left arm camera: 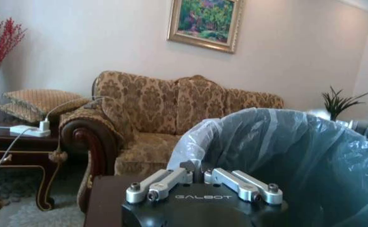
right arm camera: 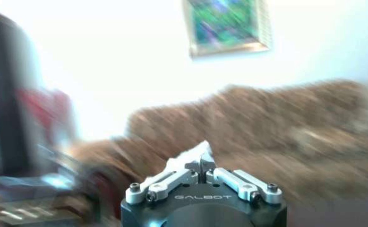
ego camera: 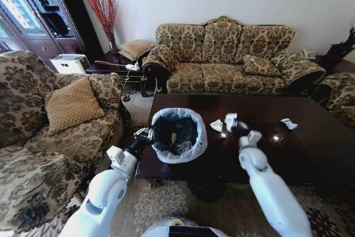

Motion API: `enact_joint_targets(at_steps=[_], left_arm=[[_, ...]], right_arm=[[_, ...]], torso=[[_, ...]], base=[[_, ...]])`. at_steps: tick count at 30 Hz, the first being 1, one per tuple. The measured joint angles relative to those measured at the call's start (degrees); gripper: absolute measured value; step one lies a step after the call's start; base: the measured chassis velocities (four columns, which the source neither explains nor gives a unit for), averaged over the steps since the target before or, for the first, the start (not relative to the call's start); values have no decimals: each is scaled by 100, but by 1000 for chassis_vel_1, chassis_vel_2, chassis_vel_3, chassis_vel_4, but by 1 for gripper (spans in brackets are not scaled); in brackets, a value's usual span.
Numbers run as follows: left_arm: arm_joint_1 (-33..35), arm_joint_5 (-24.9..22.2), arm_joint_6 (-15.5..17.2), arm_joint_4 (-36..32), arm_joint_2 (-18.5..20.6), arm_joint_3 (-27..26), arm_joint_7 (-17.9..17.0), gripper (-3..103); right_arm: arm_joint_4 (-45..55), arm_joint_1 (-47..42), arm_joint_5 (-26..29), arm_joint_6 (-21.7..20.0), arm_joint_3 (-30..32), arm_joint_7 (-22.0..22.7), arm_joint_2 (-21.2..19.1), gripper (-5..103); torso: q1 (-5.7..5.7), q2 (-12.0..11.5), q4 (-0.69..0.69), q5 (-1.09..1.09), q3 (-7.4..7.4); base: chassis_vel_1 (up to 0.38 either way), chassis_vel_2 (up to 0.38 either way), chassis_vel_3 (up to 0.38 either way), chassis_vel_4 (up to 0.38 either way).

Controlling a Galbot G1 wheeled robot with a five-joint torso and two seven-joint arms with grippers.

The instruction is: Move to the front of the table and place the trash on the table into the trash bin.

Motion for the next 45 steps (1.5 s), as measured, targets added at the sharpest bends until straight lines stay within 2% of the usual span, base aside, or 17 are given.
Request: enact_joint_targets(at_steps=[3, 5, 6, 8, 9, 12, 16, 23, 26, 28, 34, 35, 38, 40, 43, 44, 45], left_arm=[[-38, -43, 49, 86, 39, 20, -4, 3], [-42, -48, 61, 96, 52, 21, -4, 3], [-74, -72, 123, 111, 90, 22, -8, 3], [-139, -118, 225, 114, 130, 35, -16, 3], [-139, -118, 225, 114, 130, 35, -16, 3], [-259, -179, 424, 150, 178, 86, -50, 3], [-310, -195, 461, 202, 211, 110, -71, 3], [-369, -238, 470, 239, 227, 113, -70, 3], [-433, -299, 494, 271, 228, 110, -70, 3], [-449, -310, 497, 285, 232, 108, -70, 3], [-522, -340, 500, 372, 216, 108, -68, 3], [-522, -340, 500, 372, 216, 108, -68, 3], [-581, -342, 499, 432, 197, 139, -60, 3], [-610, -347, 500, 461, 199, 157, -55, 3], [-627, -357, 500, 482, 202, 164, -49, 3], [-644, -366, 499, 512, 206, 167, -48, 3], [-644, -366, 499, 512, 206, 167, -48, 3]], right_arm=[[1064, 187, 792, -276, 117, -201, -679, 0], [1279, 217, 980, -304, 158, -244, -857, 0], [1766, 254, 1439, -328, 234, -336, -1252, 0], [2263, 265, 2035, -336, 298, -446, -1602, 0], [2263, 265, 2035, -336, 298, -446, -1602, 0], [2793, 233, 2846, -379, 274, -615, -1879, 0], [2862, 77, 3345, -514, 170, -692, -1949, 0], [2829, -169, 3485, -871, -40, -750, -1895, 0], [2807, -250, 3473, -1208, -151, -1085, -1879, -3], [2802, -250, 3431, -1313, -171, -1201, -1881, 1], [2773, -192, 2892, -1390, -461, -1331, -1885, 28], [2773, -192, 2892, -1390, -461, -1331, -1885, 28], [2754, -193, 2606, -1332, -637, -1403, -1844, 39], [2668, -161, 2461, -1287, -751, -1417, -1799, 51], [2589, -150, 2337, -1222, -809, -1425, -1764, 56], [2506, -146, 2240, -1153, -837, -1425, -1714, 66], [2506, -146, 2240, -1153, -837, -1425, -1714, 66]], torso=[[0, 0, -1, 0, 0], [0, 0, -1, 1, 0], [0, 0, -2, 0, 0], [0, 0, -2, 1, 0], [0, 0, -2, 1, 0], [-1, 0, -2, -1, -1], [-1, 0, -2, 2, 0], [0, 0, -2, 2, 0], [0, 0, -2, 1, 0], [0, 0, -2, 0, 0], [0, 0, -1, 1, 0], [0, 0, -1, 1, 0], [0, 0, -2, 0, 0], [0, 0, -2, 1, 0], [0, 0, -1, 1, 0], [0, 0, -2, 1, 0], [0, 0, -2, 1, 0]], base=[[0, 0, 0, 0], [0, 0, 0, 0], [0, 0, 0, 0], [0, 0, 0, 0], [0, 0, 0, 0], [0, 0, 0, 0], [0, 0, 0, 0], [0, 0, 0, 0], [0, 0, 0, 0], [0, 0, 0, 0], [0, 0, 0, 0], [0, 0, 0, 0], [0, 0, 0, 0], [0, 0, 0, 0], [0, 0, 0, 0], [0, 0, 0, 0], [0, 0, 0, 0]])
